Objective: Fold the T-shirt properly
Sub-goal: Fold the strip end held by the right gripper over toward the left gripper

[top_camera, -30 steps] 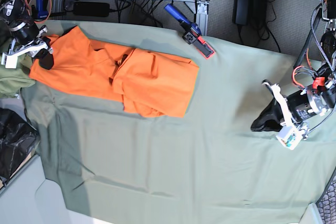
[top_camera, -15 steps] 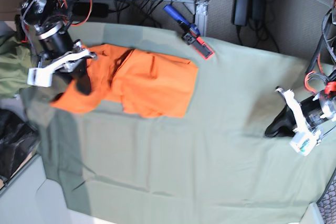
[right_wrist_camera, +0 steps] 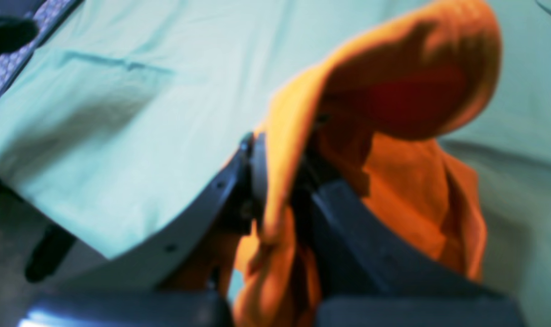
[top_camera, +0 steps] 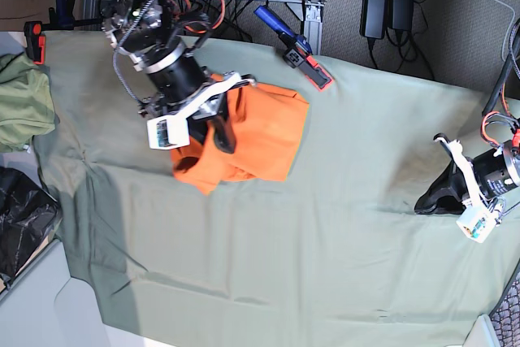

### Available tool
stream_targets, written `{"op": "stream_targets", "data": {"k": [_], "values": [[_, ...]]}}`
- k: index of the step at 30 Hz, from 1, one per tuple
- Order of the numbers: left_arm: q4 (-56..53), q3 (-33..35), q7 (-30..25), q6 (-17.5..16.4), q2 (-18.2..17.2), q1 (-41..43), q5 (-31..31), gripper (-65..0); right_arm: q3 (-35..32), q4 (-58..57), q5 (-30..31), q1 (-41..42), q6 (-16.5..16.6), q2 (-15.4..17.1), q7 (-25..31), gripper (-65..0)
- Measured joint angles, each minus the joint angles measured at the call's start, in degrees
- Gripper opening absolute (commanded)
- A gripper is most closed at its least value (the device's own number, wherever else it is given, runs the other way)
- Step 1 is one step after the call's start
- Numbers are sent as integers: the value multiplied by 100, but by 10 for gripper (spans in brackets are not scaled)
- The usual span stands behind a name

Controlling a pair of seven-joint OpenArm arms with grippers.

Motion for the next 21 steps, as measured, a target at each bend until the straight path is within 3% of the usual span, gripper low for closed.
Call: {"op": "stream_targets", "data": {"k": [3, 11, 14, 16, 18, 21], "values": [[0, 2, 98, 0, -81, -2, -109, -650, -275, -35, -581, 0, 0, -109, 210, -650], [2, 2, 236, 0, -155, 0, -444, -650, -901, -229, -787, -2, 0, -170, 245, -638], [2, 2, 260, 0, -155, 0, -448, -650, -1211, -229, -935, 0, 2, -173, 247, -426], [2, 2, 302, 0, -153, 0, -448, -650, -1303, -229, -1027, -2, 2, -238, 247, -320], [2, 2, 411, 0, -155, 0, -455, -650, -1311, -229, -1012, 0, 2, -348, 251, -271], [2, 2, 518, 0, -155, -2, -632, -650, -1311, -229, -686, 0, 2, -492, 267, -270]]}}
